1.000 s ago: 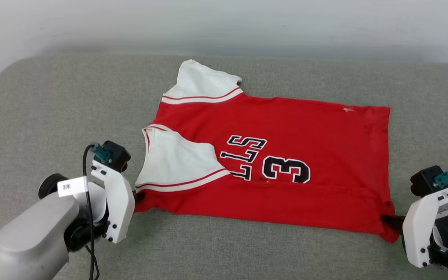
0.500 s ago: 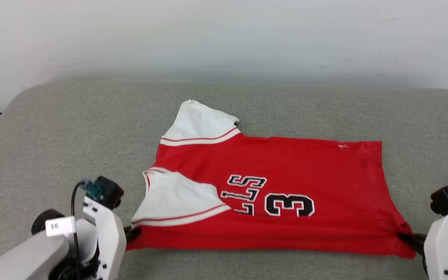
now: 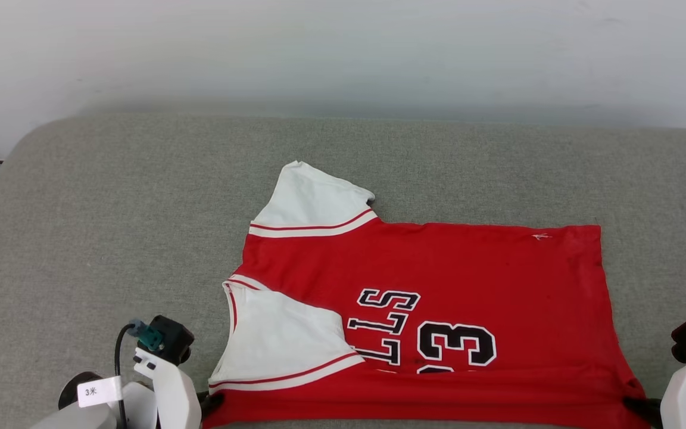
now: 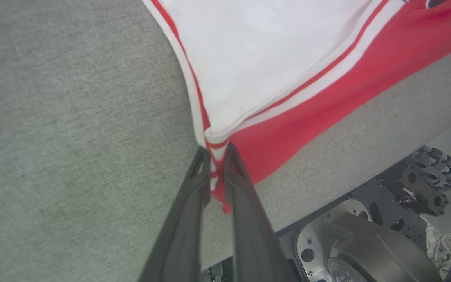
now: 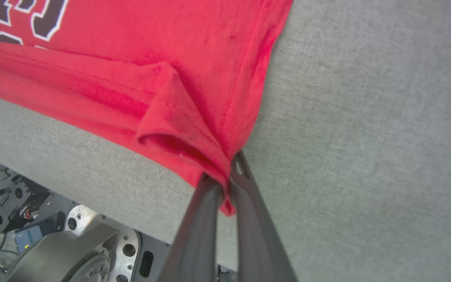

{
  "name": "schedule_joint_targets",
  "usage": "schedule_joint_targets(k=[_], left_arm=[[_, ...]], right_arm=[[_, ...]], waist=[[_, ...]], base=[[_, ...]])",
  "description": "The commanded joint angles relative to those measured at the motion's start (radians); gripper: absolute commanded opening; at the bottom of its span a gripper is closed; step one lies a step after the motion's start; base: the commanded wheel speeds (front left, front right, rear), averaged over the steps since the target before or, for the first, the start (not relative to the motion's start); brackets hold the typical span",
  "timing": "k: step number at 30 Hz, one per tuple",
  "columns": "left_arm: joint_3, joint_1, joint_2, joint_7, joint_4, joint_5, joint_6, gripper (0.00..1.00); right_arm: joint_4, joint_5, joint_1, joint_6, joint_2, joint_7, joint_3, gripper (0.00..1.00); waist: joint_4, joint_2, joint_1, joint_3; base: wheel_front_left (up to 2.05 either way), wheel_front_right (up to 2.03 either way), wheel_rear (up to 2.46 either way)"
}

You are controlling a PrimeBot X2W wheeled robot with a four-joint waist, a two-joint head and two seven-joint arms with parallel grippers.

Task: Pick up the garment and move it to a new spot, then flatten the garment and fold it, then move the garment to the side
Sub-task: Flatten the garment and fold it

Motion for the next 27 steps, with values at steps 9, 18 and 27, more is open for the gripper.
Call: schedule_joint_targets(k=[9,18,27], left_arm=[[0.004,0.019,-0.051,-0.046,0.103,-0.006,-0.010,1.00],[0.036,-0.010,-0.027,-0.112,0.064,0.023,0.017,1.00],[0.142,-0.147,-0.026,-0.262,0.048,0.097,0.070,1.00]], right_arm=[[0.109,-0.048,-0.020,-0.002,0.086,-0.082,0.005,0.61],[0.068,-0.093,-0.011,-0.002,0.127,-0.305,-0.061,1.00],[-0.071,-0.299,-0.040,-0.001,0.309,-0.627,-0.268,1.00]], waist=[[0.002,0.0000,0.0000,0.025],[0.005,0.0000,0.0000,-0.012],[-0.042,0.0000,0.0000,0.006]], base=[[0.00,0.00,0.00],[0.00,0.00,0.00],[0.00,0.00,0.00]])
